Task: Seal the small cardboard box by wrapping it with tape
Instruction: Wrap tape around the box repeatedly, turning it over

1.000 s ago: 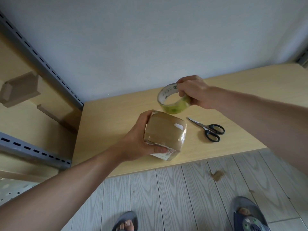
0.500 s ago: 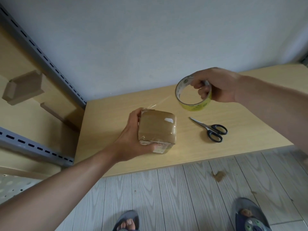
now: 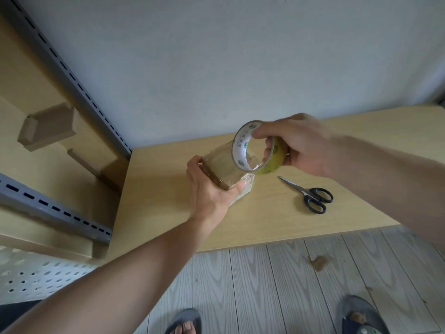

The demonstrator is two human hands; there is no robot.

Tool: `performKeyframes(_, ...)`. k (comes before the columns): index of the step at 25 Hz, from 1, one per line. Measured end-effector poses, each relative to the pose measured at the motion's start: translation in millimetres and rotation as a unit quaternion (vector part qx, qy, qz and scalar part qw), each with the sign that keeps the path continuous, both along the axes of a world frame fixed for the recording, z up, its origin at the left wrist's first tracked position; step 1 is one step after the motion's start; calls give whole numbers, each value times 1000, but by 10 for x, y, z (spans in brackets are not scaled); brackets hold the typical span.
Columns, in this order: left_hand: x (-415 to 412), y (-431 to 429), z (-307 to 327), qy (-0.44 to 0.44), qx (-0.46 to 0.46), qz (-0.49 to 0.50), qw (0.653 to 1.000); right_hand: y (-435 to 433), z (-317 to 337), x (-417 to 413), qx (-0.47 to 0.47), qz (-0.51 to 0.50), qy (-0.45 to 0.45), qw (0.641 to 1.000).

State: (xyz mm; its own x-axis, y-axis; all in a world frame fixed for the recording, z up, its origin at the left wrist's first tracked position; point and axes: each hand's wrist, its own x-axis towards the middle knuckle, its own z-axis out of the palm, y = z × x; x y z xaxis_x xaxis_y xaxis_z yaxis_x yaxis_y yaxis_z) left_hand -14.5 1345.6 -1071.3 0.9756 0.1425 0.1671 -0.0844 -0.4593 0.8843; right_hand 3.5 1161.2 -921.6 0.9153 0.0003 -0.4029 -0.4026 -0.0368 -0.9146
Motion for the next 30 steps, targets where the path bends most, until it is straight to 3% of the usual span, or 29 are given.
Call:
performKeyframes(7,-29,-17,-14,51,28,-2,998,63,-50,-357,-111,81,-21,990)
performKeyframes(11,-55,0,-41,3,53,-19,998,166,30,-388,-73,92,-40,992)
performKeyframes(17,-107,10,-54,22,26,-28,999,528,296,60,-6,55,-62,997)
performKeyframes(26,-166,5,0,23,31,-48,998,1084,311,575,-40,67,-29,997)
performKeyframes(30,-101,68,6,52,-22,-32,998,1130,380,466,-88,80,-63,991)
